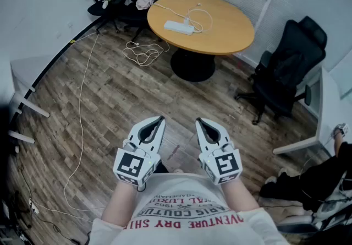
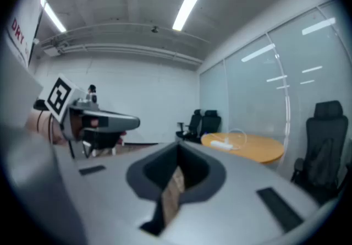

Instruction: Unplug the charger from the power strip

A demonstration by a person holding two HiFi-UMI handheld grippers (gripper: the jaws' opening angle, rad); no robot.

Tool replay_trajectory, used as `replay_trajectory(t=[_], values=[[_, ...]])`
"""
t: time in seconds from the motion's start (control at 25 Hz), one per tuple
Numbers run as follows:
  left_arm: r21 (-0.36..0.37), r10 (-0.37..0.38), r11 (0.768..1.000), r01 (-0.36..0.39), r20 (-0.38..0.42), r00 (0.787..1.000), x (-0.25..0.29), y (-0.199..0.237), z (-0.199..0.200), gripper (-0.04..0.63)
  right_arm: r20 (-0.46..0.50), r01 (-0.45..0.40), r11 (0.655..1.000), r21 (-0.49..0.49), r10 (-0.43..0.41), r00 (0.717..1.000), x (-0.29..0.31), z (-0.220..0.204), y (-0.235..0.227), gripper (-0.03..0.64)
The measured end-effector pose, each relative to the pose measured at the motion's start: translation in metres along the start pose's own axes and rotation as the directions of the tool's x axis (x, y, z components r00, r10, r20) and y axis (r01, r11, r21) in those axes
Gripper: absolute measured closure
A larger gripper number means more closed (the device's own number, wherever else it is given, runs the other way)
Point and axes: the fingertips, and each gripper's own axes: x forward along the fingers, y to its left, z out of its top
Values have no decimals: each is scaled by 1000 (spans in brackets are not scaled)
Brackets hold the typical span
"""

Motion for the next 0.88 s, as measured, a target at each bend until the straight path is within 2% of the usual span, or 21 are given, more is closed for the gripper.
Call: replay_trajectory(t=[0.32, 0.88], values=[[-8, -5, 1000, 5, 4, 1000, 3, 10, -7, 563, 12, -18, 1000, -15, 18, 1000, 8, -2, 3, 589], [-46, -32, 998, 30, -34, 999, 31, 30, -24, 563, 3, 31, 994, 101, -32, 999, 33, -10, -24, 589]])
